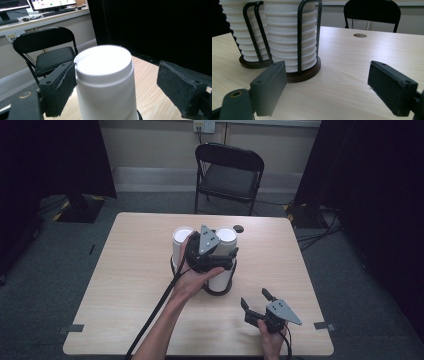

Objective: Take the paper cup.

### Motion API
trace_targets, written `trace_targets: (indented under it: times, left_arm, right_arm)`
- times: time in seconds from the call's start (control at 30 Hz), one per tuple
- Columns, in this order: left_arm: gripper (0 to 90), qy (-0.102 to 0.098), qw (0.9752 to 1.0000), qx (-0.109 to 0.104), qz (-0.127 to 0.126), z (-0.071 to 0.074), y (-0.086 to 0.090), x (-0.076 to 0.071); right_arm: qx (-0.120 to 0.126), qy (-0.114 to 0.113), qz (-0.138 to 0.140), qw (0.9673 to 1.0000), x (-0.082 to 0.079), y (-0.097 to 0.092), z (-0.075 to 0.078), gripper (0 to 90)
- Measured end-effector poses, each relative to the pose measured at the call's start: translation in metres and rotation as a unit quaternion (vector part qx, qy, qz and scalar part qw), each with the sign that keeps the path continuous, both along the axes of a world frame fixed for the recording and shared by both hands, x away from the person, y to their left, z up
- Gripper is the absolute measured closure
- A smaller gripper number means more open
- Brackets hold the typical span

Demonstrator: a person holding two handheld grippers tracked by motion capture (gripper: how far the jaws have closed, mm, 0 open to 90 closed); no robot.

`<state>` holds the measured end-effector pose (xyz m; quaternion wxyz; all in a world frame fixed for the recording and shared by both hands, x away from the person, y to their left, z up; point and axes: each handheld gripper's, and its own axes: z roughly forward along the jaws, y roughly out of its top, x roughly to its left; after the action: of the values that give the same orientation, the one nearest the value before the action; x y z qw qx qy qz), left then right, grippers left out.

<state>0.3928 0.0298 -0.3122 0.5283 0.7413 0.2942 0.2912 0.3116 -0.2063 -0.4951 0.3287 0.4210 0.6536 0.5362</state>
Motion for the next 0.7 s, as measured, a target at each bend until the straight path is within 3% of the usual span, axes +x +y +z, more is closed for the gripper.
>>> trace_targets:
  times: [0.4, 0.5, 0.7]
  left_arm:
    - [15.6, 0.024, 0.9997, 0.003, 0.006, -0.003, -0.007, 0.02]
    - [14.8, 0.023, 0.9995, 0.015, 0.012, -0.005, -0.01, 0.021]
    - [16.1, 0.035, 0.9991, 0.018, 0.011, -0.007, -0.012, 0.027]
  right_arm:
    - [0.003, -0.002, 0.001, 1.0, 0.0, 0.0, 0.0, 14.7]
    - [0.002, -0.002, 0.002, 1.0, 0.0, 0.0, 0.0, 14.8]
    - [0.004, -0.002, 0.002, 1.0, -0.001, -0.001, 0.0, 14.8]
